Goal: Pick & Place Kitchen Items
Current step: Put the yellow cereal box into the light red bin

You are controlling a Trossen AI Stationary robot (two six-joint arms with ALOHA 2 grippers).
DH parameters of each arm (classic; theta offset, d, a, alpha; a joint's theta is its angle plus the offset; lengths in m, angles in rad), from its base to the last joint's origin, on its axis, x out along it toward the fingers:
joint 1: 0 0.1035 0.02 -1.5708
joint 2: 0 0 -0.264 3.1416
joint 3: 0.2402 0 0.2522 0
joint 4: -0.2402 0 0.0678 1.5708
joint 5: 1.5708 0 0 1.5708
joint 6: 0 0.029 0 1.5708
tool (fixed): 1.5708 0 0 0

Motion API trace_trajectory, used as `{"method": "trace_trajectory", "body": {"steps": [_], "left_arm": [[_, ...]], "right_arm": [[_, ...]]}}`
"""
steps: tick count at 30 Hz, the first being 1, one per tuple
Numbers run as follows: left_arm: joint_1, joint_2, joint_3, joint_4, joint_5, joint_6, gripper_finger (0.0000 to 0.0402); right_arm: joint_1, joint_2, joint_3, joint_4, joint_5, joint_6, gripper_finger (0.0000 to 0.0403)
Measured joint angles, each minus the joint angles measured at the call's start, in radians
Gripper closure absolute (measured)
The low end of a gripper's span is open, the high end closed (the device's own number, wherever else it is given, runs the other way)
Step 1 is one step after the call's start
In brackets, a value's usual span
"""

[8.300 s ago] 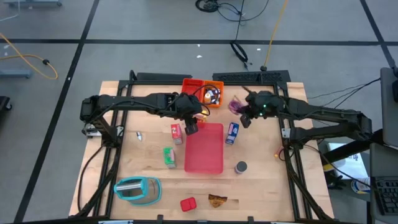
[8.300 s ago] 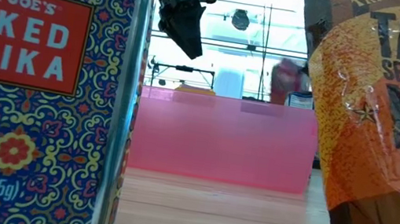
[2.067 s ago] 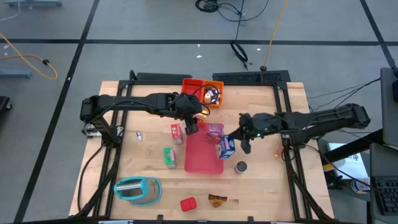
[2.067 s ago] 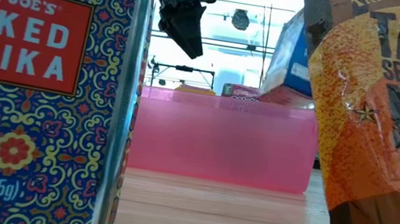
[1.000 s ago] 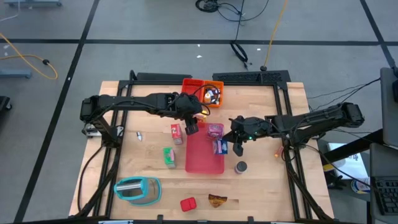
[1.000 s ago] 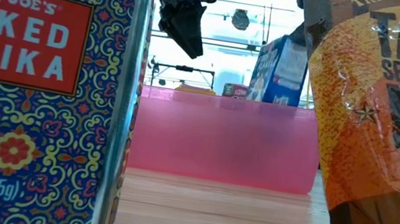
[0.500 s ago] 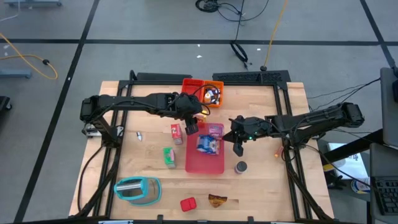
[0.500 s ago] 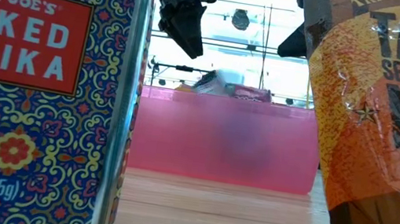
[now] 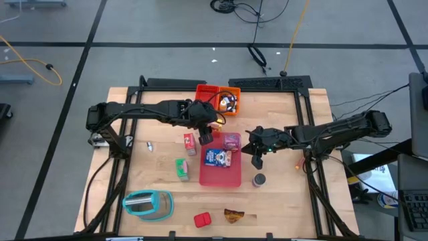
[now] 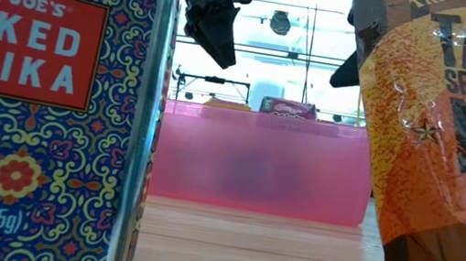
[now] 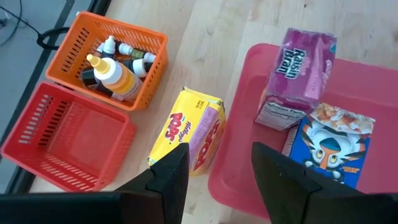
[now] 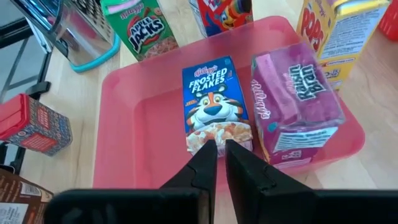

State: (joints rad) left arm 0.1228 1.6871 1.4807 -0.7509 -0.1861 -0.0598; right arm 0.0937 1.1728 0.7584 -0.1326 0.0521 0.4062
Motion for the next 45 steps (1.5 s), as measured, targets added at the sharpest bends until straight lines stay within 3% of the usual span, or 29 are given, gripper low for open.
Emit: {"method": "trace_trajectory", "body": {"steps": [7, 19, 26, 32, 45], "left_arm": [[0.011, 0.001, 0.000, 0.000, -0.101, 0.078, 0.0224], [0.074, 0.002, -0.123, 0.099, 0.008, 0.194, 0.0224], [0.073, 0.002, -0.184, 0.150, -0.009, 0.217, 0.0224], [0.065, 0.002, -0.209, 0.182, -0.120, 0.265, 0.0224], [0.064, 0.002, -0.276, 0.268, -0.127, 0.286, 0.0224]], "right_arm": [[0.000, 0.000, -0.004, 0.002, 0.000, -0.003, 0.0374], [0.000, 0.000, -0.004, 0.002, 0.000, -0.029, 0.0374], [0.000, 0.000, -0.004, 0.008, 0.000, -0.052, 0.0374], [0.000, 0.000, -0.004, 0.033, 0.000, -0.062, 0.0376], [0.000, 0.000, -0.067, 0.135, 0.000, -0.076, 0.0379]]}}
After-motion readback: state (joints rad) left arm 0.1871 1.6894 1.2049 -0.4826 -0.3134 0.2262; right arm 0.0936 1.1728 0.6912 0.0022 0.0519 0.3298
